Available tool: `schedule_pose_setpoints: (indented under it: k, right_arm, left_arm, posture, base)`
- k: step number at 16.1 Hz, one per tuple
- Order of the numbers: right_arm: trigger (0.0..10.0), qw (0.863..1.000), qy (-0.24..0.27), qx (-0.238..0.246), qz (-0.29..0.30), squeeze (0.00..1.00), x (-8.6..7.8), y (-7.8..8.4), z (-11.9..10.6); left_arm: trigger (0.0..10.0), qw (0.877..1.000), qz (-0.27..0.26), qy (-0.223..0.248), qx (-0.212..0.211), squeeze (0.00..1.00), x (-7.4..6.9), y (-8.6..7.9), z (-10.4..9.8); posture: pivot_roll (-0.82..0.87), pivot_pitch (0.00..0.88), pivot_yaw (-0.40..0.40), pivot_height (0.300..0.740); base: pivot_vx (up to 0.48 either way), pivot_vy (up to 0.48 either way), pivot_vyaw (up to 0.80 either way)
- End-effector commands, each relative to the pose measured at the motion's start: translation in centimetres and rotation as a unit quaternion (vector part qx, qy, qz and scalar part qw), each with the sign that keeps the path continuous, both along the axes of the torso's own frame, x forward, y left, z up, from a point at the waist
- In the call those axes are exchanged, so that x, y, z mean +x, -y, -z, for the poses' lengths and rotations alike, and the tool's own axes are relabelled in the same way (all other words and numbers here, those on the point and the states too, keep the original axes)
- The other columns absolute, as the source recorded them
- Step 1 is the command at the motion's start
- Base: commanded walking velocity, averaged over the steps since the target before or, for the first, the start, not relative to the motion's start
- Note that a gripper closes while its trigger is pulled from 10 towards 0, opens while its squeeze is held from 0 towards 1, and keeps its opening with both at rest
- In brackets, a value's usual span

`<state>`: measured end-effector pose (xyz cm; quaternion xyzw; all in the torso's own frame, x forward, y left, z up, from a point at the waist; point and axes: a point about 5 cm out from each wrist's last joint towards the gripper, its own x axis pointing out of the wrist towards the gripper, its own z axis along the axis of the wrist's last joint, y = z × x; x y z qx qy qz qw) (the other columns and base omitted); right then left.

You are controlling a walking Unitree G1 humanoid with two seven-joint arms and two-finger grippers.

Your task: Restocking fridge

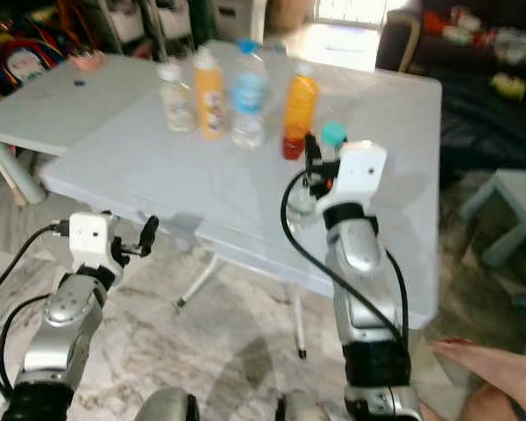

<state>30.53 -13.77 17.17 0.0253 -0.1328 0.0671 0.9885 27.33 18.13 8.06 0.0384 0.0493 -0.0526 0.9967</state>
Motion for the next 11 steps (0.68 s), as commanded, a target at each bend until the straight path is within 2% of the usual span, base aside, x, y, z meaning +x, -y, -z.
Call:
schedule_pose_setpoints:
  k: [1,2,4,7,9,11]
  right_arm:
    - [10.0,0.998,-0.065,-0.006,-0.019,0.0,-0.1,-0.7,2.6]
    - [10.0,0.998,-0.061,-0.008,-0.024,0.0,-0.1,-0.4,2.3]
    - [10.0,0.998,-0.056,-0.009,-0.03,0.0,-0.3,-0.6,2.3]
    - [10.0,0.998,-0.044,0.009,-0.054,0.0,-1.0,-1.3,1.9]
    - [10.0,0.997,-0.054,0.012,-0.058,0.0,-1.2,-1.3,2.4]
    - [10.0,0.995,-0.062,0.014,-0.071,0.0,-1.3,-1.7,2.7]
  left_arm:
    - [10.0,1.0,-0.009,-0.004,0.001,0.0,-0.1,-0.3,0.3]
    - [10.0,1.0,-0.006,0.0,0.0,0.0,0.2,0.0,0.2]
    - [10.0,1.0,-0.009,0.003,0.002,0.0,0.4,-0.3,0.1]
    - [10.0,1.0,-0.024,-0.008,0.005,0.0,-0.1,-1.1,0.7]
    - [10.0,1.0,-0.028,-0.012,0.004,0.0,-0.2,-1.0,0.9]
    - [10.0,0.999,-0.04,-0.011,0.005,0.0,0.3,-0.7,0.8]
  posture:
    - [-0.03,0.0,0.009,0.74]
    - [-0.03,0.0,-0.002,0.74]
    - [-0.03,0.0,-0.003,0.74]
    - [-0.05,0.0,0.003,0.74]
    - [-0.05,0.0,0.001,0.74]
    - [-0.05,0.0,-0.002,0.74]
  base:
    - [0.0,0.469,0.0]
    - [0.0,0.469,0.55]
    - [0.0,0.467,0.8]
    - [0.0,0.465,0.8]
    - [-0.126,0.422,0.8]
    - [-0.336,0.0,0.8]
